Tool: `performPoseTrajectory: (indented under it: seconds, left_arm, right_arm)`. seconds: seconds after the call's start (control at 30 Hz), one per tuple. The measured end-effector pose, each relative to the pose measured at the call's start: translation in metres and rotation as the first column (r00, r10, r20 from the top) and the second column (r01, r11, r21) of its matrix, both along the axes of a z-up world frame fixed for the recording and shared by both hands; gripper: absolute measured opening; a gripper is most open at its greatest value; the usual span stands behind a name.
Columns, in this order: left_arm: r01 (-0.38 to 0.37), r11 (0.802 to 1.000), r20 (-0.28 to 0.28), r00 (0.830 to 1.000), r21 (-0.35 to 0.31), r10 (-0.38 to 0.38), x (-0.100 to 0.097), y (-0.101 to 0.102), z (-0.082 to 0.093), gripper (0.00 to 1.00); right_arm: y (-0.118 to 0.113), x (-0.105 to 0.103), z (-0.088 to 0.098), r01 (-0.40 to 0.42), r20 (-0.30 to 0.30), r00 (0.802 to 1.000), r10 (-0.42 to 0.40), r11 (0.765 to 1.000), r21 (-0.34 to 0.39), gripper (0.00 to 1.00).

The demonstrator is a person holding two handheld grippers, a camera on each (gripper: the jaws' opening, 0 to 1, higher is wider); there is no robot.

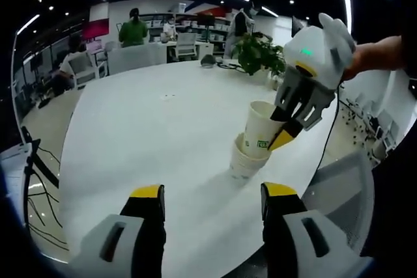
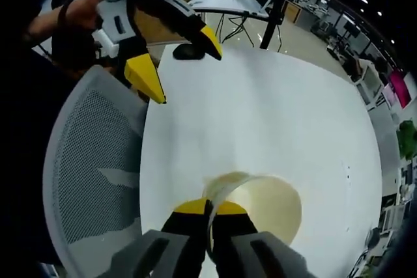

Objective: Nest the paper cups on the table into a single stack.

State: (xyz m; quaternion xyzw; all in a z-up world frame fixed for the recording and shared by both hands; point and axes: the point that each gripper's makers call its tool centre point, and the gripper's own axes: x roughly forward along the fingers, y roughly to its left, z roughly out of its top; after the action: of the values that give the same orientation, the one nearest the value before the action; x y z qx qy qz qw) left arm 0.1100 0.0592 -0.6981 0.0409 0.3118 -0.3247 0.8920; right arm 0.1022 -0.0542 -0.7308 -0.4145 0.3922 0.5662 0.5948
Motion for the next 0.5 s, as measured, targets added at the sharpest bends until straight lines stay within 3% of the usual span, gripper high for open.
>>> performPoseTrajectory:
  seconds: [0.5]
  left_arm:
    - [0.004,1.0,-0.001,1.0,0.003,-0.004,-0.0059,0.0021,0.0004,0.58]
  right_arm:
    - [0.0047,0.0014,-0.0046,0.003,0.008,1.0,-0.003,1.0,-0.004,0.0]
